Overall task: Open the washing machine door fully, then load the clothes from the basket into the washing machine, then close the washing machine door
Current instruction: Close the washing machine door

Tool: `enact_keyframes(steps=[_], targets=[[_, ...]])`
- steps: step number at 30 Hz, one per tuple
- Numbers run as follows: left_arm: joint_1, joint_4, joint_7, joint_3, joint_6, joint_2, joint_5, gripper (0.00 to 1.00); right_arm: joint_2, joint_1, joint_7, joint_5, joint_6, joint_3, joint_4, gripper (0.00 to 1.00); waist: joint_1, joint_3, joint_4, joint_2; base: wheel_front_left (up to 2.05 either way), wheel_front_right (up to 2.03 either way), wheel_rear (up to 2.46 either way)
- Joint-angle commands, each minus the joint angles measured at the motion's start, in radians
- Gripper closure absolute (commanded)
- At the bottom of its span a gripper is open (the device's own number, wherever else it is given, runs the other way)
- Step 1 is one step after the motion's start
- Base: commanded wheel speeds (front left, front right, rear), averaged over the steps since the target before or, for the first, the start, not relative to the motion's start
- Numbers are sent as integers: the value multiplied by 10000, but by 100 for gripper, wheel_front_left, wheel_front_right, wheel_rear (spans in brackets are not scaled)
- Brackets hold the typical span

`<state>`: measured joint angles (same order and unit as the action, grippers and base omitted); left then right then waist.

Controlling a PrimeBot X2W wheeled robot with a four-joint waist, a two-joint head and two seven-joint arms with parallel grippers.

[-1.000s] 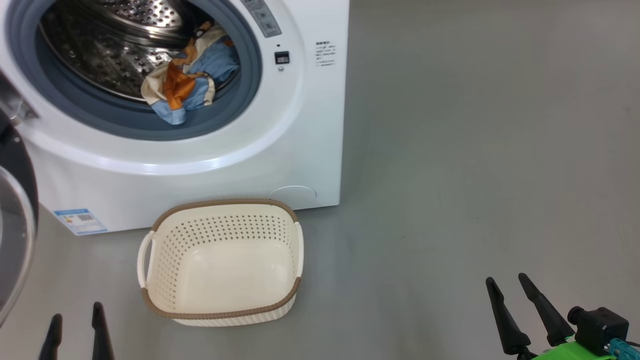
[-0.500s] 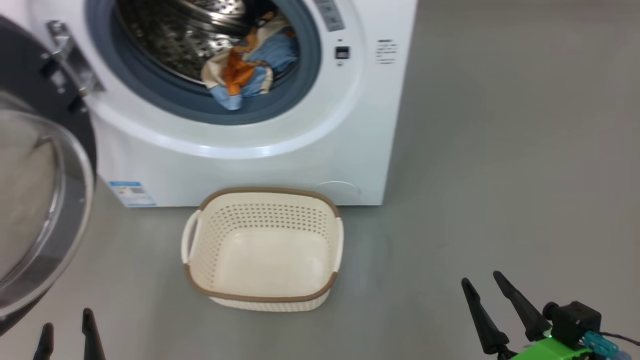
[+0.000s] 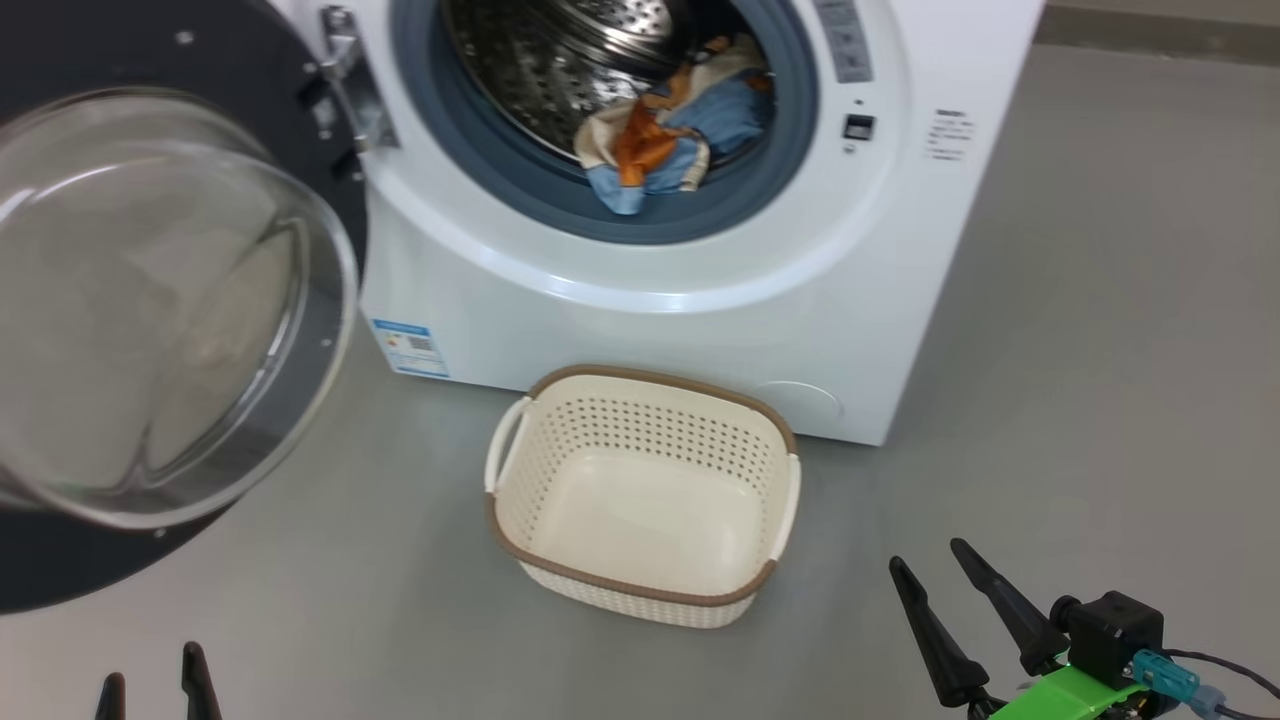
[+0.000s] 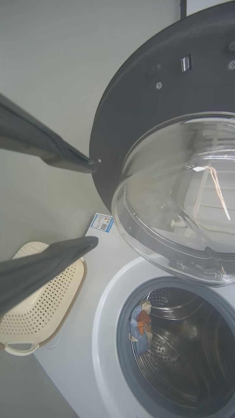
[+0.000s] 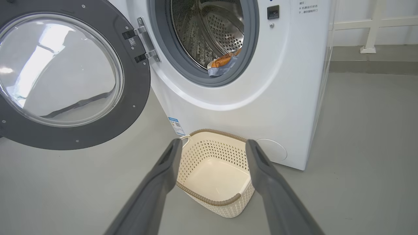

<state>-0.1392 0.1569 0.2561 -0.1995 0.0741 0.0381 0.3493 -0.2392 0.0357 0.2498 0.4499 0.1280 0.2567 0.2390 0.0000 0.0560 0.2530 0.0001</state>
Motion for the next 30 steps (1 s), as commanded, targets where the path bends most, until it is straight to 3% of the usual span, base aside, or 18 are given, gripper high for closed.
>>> enact_keyframes(steps=[1, 16, 18, 20, 26, 30], targets=[[115, -265, 57, -269, -77, 122, 99, 0, -120, 260, 120, 103, 27, 251, -196, 0, 0, -201, 388, -1, 0, 0, 0], [-113, -523, 57, -171, -155, 122, 283, 1, -103, 132, 120, 193, 27, 500, -142, 0, 0, -398, 615, -1, 0, 0, 0], [-16, -678, 57, -310, -87, 122, 363, 60, -100, 110, 120, 192, 27, 468, -149, 0, 0, -377, 611, -1, 0, 0, 0], [130, -966, 57, -549, 5, 122, 415, 100, -92, 66, 120, 181, 27, 401, -171, 0, 0, -346, 621, -1, 0, 0, 0], [1041, -2061, 57, -1943, 397, 189, 333, 100, -49, -86, 120, 123, 27, 166, -282, 0, 0, -195, 645, -1, 0, 0, 0], [2044, -2309, 57, -2955, 528, 749, 872, 100, -27, -171, 120, 86, 27, 47, -341, 0, 0, -68, 617, -1, 0, 0, 0]])
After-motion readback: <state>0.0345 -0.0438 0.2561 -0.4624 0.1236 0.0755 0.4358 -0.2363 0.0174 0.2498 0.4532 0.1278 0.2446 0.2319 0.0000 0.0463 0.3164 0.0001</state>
